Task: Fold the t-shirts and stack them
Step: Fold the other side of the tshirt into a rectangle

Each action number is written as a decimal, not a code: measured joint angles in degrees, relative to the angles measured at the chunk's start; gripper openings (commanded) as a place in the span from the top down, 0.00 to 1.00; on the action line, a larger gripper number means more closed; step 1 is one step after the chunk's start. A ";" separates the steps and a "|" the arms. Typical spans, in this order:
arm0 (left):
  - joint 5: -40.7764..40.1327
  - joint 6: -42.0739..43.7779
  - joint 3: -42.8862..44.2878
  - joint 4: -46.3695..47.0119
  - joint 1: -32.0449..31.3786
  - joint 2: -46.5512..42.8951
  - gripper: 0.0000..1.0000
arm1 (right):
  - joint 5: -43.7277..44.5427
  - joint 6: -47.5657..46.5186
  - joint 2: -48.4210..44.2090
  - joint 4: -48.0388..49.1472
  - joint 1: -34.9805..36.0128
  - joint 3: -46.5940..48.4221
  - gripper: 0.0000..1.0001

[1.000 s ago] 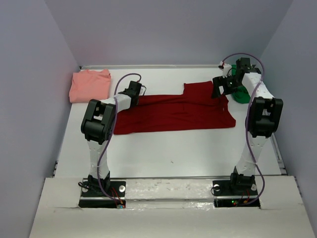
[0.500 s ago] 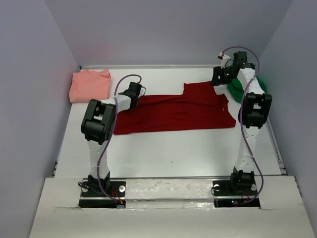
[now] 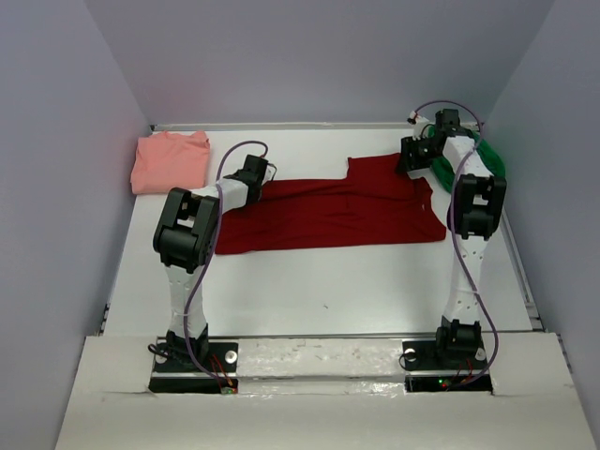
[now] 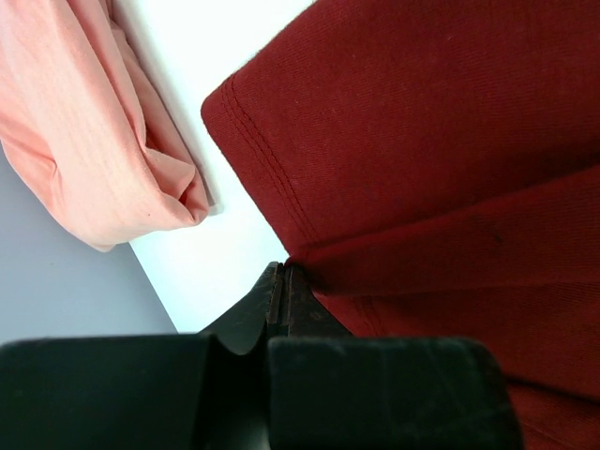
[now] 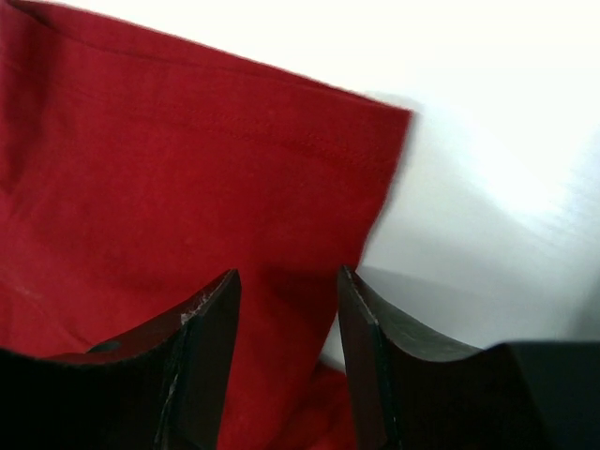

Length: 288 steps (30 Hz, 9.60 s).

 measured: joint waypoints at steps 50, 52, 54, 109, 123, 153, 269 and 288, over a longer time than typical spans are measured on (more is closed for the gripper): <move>-0.17 -0.07 -0.61 -0.92 0.00 -0.07 1.00 | 1.77 -0.72 7.32 -1.53 2.54 11.82 1.00; -0.17 -0.07 -0.61 -0.90 0.00 -0.07 1.00 | 1.79 -0.76 7.32 -1.55 2.54 11.80 1.00; -0.17 -0.15 -0.61 -0.92 0.00 -0.07 1.00 | 1.79 -1.03 7.32 -1.55 2.60 11.80 1.00; 0.44 -0.63 -1.73 -1.14 0.00 -3.06 1.00 | 0.85 -10.64 -21.29 -20.52 3.76 -13.79 1.00; 0.46 -0.66 -2.49 -1.09 0.00 -3.85 1.00 | -2.38 -14.25 -21.29 -28.89 4.11 -17.11 1.00; 0.31 -0.61 -3.23 -0.87 0.00 -3.85 1.00 | 3.28 -17.42 -19.56 -30.69 6.25 -27.47 0.00; 30.51 -8.46 -19.41 -10.82 31.12 -44.68 0.01 | -8.63 -15.61 2.36 -26.60 8.55 3.37 1.00; 31.95 -8.48 -19.43 -10.82 31.47 -46.31 0.01 | -13.14 -21.07 -9.11 -32.00 8.66 -8.90 1.00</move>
